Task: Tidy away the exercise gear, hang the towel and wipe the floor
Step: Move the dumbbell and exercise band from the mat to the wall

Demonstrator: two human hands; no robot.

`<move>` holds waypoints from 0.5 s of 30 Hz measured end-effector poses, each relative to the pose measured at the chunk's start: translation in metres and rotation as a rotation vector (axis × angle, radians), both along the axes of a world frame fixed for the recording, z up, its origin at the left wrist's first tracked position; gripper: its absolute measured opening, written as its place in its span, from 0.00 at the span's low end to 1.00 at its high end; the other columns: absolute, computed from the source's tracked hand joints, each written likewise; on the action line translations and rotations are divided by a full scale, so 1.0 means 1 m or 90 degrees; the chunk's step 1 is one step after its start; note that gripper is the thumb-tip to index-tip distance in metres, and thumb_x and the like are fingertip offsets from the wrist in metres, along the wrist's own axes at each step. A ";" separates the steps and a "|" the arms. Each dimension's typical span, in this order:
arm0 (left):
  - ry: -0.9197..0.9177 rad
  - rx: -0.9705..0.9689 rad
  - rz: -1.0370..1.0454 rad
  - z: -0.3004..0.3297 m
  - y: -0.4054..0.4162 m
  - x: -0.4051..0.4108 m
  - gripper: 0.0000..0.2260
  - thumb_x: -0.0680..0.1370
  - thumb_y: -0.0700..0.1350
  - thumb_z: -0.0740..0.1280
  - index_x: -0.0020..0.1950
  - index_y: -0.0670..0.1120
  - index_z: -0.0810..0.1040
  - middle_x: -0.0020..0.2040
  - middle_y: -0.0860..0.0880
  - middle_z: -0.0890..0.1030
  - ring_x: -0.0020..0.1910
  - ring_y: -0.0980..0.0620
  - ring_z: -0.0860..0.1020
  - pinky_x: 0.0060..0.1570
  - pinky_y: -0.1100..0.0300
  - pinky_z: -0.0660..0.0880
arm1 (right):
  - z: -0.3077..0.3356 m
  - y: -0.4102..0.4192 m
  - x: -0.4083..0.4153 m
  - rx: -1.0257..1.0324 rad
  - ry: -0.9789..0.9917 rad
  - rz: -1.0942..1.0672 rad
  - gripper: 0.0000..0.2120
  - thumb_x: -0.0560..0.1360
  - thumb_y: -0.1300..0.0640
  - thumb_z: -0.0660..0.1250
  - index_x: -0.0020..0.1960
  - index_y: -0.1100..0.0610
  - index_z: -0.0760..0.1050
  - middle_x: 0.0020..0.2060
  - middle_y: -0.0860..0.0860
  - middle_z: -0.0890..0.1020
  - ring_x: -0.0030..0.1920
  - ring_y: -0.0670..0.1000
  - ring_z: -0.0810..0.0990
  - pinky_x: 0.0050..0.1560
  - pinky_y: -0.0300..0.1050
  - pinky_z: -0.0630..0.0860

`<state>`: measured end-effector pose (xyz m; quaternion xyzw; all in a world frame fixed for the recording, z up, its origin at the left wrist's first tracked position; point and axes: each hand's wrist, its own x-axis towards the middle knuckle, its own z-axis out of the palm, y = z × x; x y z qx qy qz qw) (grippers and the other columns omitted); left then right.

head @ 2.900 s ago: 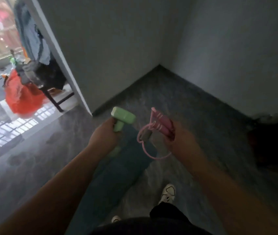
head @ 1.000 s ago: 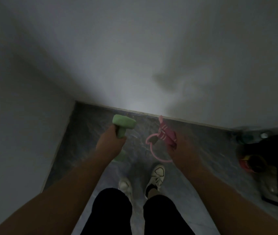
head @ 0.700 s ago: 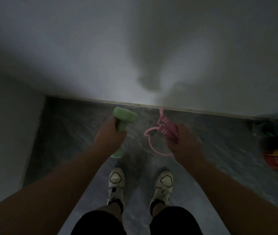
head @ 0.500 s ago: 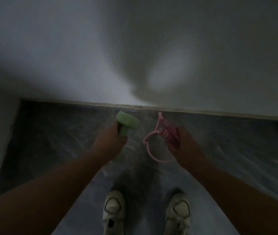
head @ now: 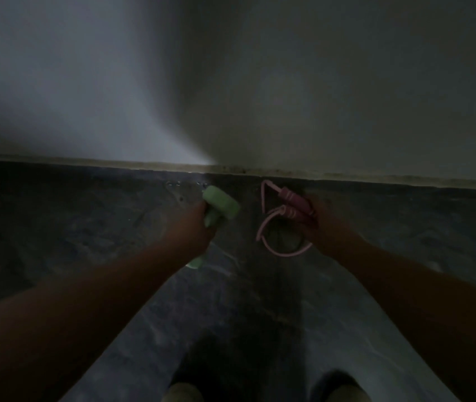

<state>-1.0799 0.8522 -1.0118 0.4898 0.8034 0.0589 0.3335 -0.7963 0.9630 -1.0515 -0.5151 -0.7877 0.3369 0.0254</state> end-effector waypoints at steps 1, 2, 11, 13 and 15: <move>0.016 -0.004 -0.013 0.000 0.002 -0.002 0.17 0.78 0.49 0.68 0.67 0.53 0.73 0.53 0.49 0.82 0.41 0.53 0.77 0.39 0.58 0.72 | -0.003 0.001 0.003 -0.001 -0.006 -0.014 0.21 0.73 0.43 0.72 0.62 0.49 0.73 0.50 0.52 0.81 0.48 0.54 0.79 0.48 0.51 0.77; 0.046 0.000 -0.038 0.000 0.004 -0.004 0.17 0.78 0.49 0.67 0.67 0.53 0.73 0.53 0.49 0.82 0.42 0.52 0.78 0.41 0.56 0.74 | -0.006 0.000 0.005 -0.004 -0.019 -0.023 0.22 0.73 0.42 0.71 0.64 0.47 0.72 0.52 0.52 0.82 0.50 0.55 0.80 0.50 0.52 0.77; 0.294 0.038 -0.291 0.004 0.031 -0.015 0.15 0.78 0.43 0.65 0.64 0.55 0.74 0.53 0.50 0.83 0.47 0.46 0.82 0.36 0.56 0.71 | -0.011 0.000 0.006 0.010 -0.188 -0.100 0.26 0.77 0.41 0.63 0.71 0.52 0.65 0.62 0.58 0.76 0.60 0.64 0.74 0.59 0.62 0.73; 0.319 0.031 -0.342 0.001 0.035 -0.015 0.16 0.78 0.42 0.65 0.64 0.54 0.75 0.54 0.50 0.83 0.48 0.45 0.82 0.36 0.57 0.68 | -0.009 -0.001 0.003 -0.007 -0.171 -0.125 0.28 0.77 0.42 0.64 0.72 0.55 0.64 0.64 0.60 0.74 0.62 0.66 0.73 0.60 0.63 0.72; 0.310 0.022 -0.361 -0.002 0.038 -0.014 0.17 0.78 0.41 0.65 0.66 0.54 0.74 0.55 0.49 0.83 0.50 0.45 0.82 0.38 0.57 0.68 | -0.009 -0.002 0.003 -0.011 -0.159 -0.140 0.29 0.77 0.46 0.67 0.72 0.58 0.64 0.65 0.61 0.73 0.63 0.66 0.72 0.61 0.63 0.71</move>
